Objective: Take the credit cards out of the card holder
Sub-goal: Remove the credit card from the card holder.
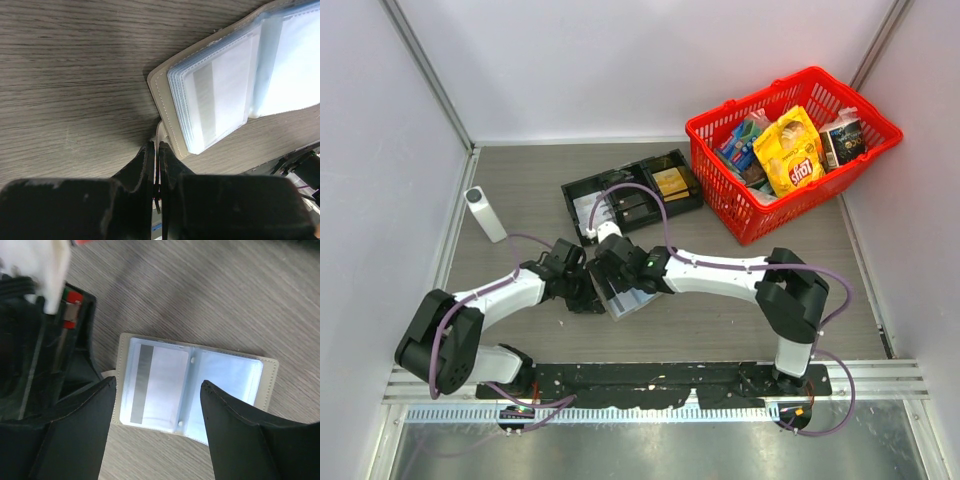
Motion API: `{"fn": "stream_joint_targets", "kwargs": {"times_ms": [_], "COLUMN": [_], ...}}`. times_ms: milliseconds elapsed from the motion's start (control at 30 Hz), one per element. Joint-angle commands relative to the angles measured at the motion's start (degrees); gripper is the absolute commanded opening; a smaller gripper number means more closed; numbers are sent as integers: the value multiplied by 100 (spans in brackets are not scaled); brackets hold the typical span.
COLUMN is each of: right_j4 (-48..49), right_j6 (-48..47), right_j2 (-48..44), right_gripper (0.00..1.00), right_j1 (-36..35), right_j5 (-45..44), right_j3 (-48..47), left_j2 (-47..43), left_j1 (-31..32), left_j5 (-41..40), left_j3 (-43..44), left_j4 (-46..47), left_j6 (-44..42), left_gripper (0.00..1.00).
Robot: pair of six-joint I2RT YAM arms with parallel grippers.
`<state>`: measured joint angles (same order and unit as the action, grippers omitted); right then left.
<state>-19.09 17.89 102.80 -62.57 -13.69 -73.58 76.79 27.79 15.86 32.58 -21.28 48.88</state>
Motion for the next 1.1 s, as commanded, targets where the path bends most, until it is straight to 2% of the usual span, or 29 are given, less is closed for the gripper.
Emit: {"fn": "stream_joint_targets", "kwargs": {"times_ms": [0,567,1067], "right_j4": [292,600,292], "right_j6": [-5,56,-180], "right_j2": [301,653,276], "right_gripper": [73,73,73], "right_j1": [-36,-54,-37], "right_j5": [-28,244,-537], "right_j3": [98,353,301], "left_j2": [-86,-165,-174], "left_j1": [7,-28,-28], "left_j5": [-92,-30,-48], "left_j3": [-120,-208,-173], "left_j4": [71,177,62], "left_j6": [-54,-10,-89], "left_gripper": [4,4,4]}}
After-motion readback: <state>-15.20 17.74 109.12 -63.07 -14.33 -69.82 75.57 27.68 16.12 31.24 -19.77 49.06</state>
